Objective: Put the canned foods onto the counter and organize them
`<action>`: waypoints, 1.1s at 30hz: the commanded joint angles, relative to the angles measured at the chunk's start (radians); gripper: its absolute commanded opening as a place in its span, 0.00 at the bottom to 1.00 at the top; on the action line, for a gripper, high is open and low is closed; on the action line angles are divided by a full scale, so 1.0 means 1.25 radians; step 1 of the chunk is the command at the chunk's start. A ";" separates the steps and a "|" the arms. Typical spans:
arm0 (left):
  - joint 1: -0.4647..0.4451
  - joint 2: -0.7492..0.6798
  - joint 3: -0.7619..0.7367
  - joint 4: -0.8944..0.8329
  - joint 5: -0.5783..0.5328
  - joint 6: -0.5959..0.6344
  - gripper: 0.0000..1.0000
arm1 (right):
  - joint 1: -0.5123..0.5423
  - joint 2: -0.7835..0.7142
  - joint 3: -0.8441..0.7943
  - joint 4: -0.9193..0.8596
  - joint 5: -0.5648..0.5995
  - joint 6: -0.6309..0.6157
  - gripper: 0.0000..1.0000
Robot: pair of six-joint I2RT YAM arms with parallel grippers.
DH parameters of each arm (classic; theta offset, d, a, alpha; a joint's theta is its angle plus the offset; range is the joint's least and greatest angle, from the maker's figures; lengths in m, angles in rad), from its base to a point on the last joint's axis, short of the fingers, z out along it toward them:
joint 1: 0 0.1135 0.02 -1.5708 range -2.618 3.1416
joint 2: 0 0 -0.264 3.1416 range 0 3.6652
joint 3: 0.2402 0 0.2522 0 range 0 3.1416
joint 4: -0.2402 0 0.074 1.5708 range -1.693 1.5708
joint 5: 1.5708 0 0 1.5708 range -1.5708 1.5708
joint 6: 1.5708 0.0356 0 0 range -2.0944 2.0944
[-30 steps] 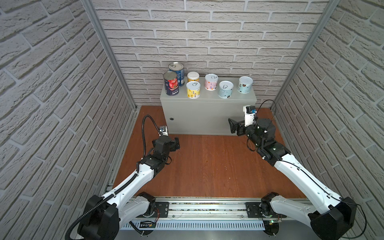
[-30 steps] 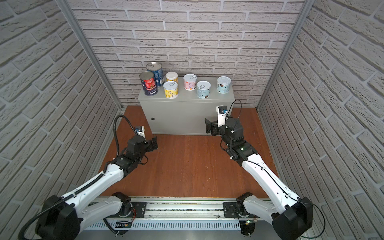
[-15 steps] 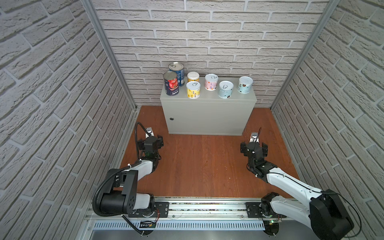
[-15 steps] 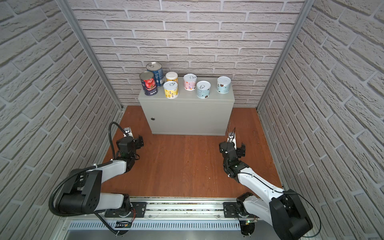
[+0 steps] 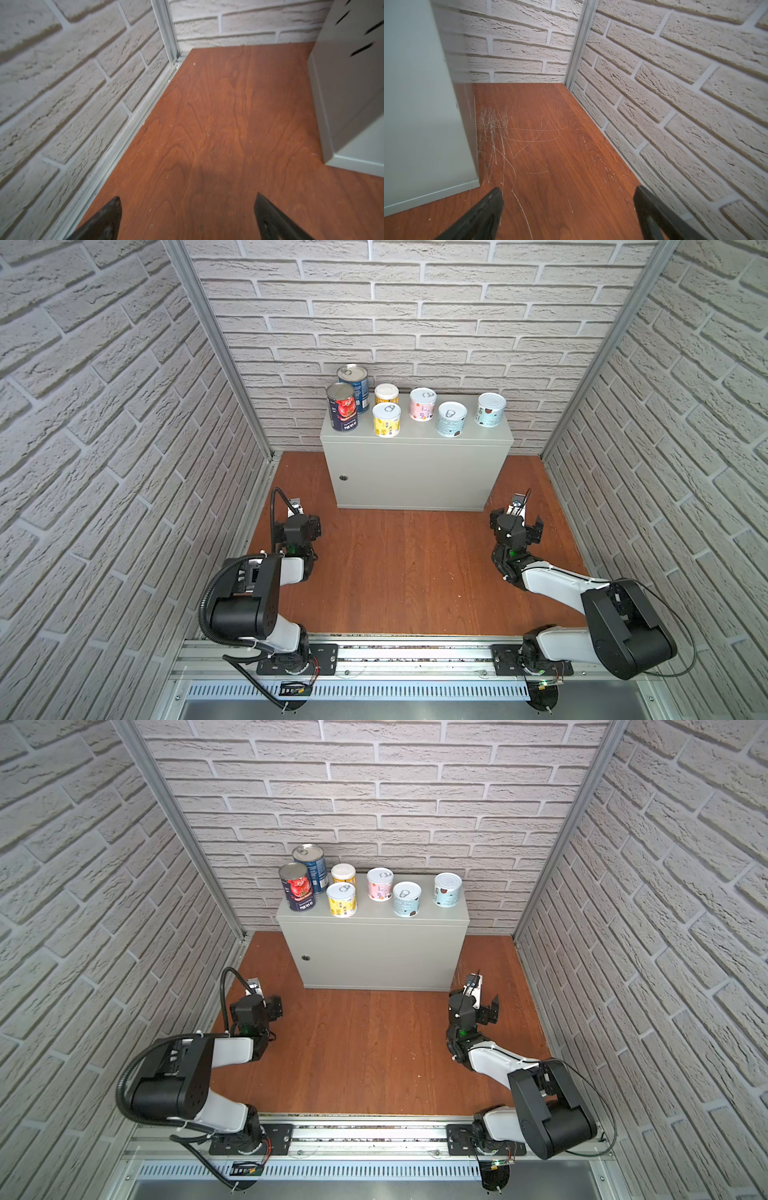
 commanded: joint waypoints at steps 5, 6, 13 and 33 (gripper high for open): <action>0.011 0.003 0.020 0.023 0.027 -0.022 0.98 | -0.096 -0.035 -0.086 0.012 -0.050 0.153 0.99; 0.011 0.003 0.021 0.024 0.027 -0.021 0.98 | -0.103 -0.027 -0.077 -0.001 -0.073 0.167 0.99; 0.011 0.003 0.020 0.024 0.031 -0.020 0.98 | -0.105 0.062 -0.004 -0.027 -0.173 0.123 0.99; -0.005 -0.005 -0.042 0.135 0.043 0.008 0.98 | -0.101 0.072 -0.080 0.153 -0.488 -0.030 0.99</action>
